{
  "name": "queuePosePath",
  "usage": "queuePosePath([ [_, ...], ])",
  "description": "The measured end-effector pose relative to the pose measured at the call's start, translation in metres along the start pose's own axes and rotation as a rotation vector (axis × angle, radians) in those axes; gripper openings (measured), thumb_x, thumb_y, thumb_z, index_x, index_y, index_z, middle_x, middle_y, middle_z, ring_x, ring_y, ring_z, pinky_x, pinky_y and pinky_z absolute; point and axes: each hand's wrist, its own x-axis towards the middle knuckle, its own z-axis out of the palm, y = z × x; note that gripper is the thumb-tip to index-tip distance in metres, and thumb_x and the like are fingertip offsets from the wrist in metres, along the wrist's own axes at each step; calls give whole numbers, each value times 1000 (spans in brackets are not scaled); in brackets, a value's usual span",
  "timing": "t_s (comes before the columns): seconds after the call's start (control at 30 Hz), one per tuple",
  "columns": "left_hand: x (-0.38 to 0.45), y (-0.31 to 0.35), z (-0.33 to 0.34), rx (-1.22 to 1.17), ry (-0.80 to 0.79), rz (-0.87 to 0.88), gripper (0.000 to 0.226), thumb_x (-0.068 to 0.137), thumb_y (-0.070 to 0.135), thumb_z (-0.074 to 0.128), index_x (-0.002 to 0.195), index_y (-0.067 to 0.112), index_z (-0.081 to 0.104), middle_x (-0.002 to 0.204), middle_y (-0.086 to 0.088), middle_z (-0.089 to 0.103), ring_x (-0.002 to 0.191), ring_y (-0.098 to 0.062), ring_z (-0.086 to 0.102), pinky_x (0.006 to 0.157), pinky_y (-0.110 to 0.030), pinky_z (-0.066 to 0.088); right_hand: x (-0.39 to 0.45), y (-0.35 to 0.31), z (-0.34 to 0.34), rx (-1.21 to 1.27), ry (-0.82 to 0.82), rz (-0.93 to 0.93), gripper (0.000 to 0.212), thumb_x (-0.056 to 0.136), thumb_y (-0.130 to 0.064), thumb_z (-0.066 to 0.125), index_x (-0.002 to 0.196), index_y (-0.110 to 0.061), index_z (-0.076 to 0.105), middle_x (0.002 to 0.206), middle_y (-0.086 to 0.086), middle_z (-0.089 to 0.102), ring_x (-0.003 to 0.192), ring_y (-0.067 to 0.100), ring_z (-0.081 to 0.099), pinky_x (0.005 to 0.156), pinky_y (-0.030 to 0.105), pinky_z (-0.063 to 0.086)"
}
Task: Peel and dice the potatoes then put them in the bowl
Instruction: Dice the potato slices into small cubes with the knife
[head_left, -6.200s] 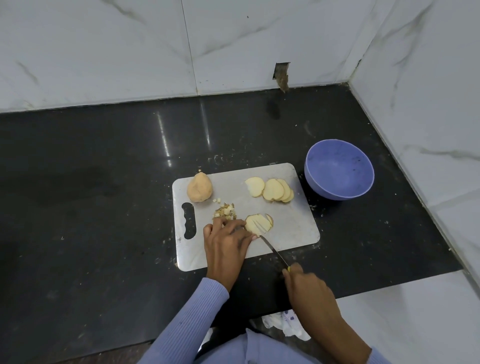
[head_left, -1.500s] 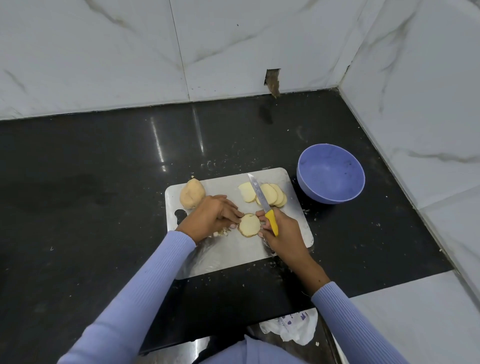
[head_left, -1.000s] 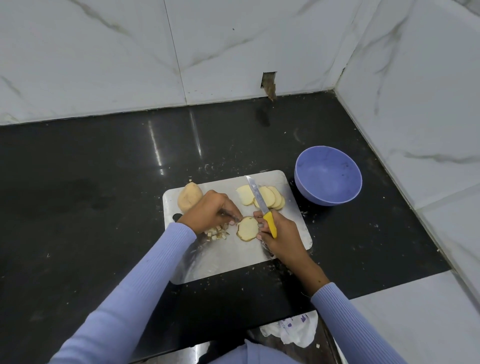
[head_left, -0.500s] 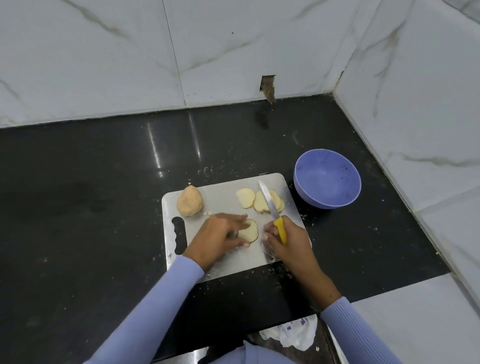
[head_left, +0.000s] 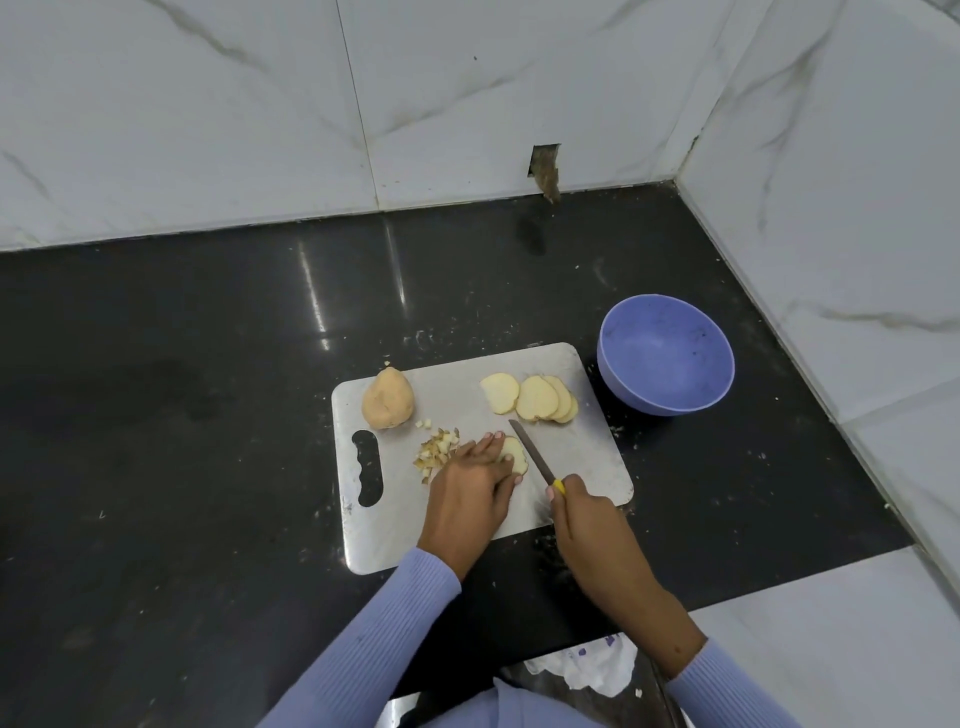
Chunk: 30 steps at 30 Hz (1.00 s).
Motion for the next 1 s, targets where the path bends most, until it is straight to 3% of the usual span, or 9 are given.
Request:
queuePosePath([
  [0.2, 0, 6, 3, 15, 16, -41, 18, 76, 14, 64, 84, 5, 76, 107, -16, 69, 99, -27, 68, 90, -39, 50, 2, -6, 2, -64, -21, 37, 27, 103, -36, 23, 97, -15, 38, 65, -6, 42, 58, 14, 42, 54, 28, 30],
  [0.37, 0, 9, 3, 25, 29, -53, 19, 73, 16, 63, 82, 5, 77, 105, -14, 70, 96, -25, 69, 84, -36, 54, 5, -16, 2, -85, -54, 97, 35, 103, -36, 21, 103, -10, 45, 90, 9, 61, 75, 22, 53, 62, 29, 36],
  [0.53, 0, 13, 4, 25, 53, -71, 8, 71, 6, 77, 79, 6, 77, 105, -13, 70, 95, -27, 69, 80, -39, 57, -23, -7, 6, -163, -114, 175, 34, 104, -35, 20, 107, -12, 45, 92, 5, 59, 91, 24, 62, 71, 30, 43],
  [0.73, -4, 11, 3, 9, 120, -60, 11, 71, 4, 80, 82, 7, 77, 107, -12, 70, 97, -27, 69, 90, -37, 48, -48, 5, 8, -142, -103, 194, 30, 104, -38, 20, 104, -17, 43, 82, -2, 52, 75, 16, 54, 70, 26, 45],
  [1.0, -9, 9, 2, -11, 135, -76, 16, 73, 10, 81, 88, 6, 76, 113, -13, 68, 104, -28, 66, 96, -39, 39, -22, -9, -2, -62, 7, 120, 38, 102, -39, 23, 103, -13, 50, 77, -1, 52, 71, 18, 55, 65, 30, 44],
])
